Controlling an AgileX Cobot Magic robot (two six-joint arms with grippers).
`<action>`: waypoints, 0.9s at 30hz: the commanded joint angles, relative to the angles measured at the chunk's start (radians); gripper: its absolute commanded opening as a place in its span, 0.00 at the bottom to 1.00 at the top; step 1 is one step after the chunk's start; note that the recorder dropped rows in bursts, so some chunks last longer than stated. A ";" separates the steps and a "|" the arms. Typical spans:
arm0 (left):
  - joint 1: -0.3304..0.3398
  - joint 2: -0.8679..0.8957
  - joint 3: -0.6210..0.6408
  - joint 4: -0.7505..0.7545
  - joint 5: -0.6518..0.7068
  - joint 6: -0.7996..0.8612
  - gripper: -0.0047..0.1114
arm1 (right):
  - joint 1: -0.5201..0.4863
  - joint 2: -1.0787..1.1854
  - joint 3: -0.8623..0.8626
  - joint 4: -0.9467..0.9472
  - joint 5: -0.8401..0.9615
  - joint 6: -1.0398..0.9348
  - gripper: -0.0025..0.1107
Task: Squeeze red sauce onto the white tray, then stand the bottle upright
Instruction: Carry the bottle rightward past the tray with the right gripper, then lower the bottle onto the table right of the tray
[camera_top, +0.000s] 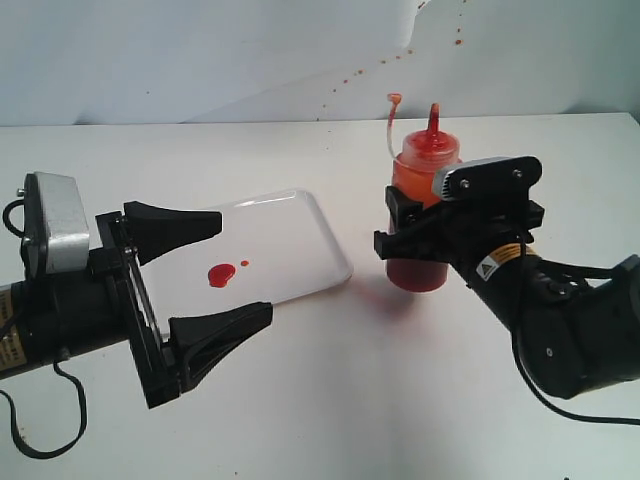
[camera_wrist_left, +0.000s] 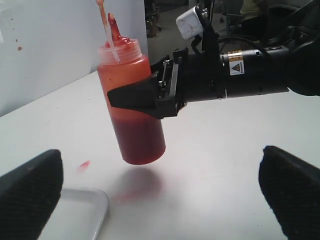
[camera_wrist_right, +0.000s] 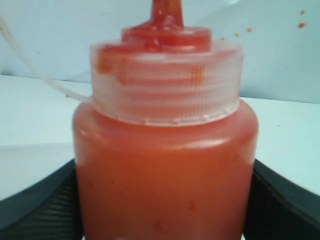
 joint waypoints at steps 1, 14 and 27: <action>-0.004 -0.003 -0.002 -0.005 -0.013 -0.003 0.94 | -0.058 -0.008 -0.002 -0.017 -0.075 0.003 0.02; -0.004 -0.003 -0.002 -0.005 -0.013 -0.003 0.94 | -0.134 0.081 -0.151 -0.092 -0.090 -0.004 0.02; -0.004 -0.003 -0.002 -0.005 -0.013 -0.003 0.94 | -0.143 0.207 -0.239 0.029 -0.126 -0.080 0.02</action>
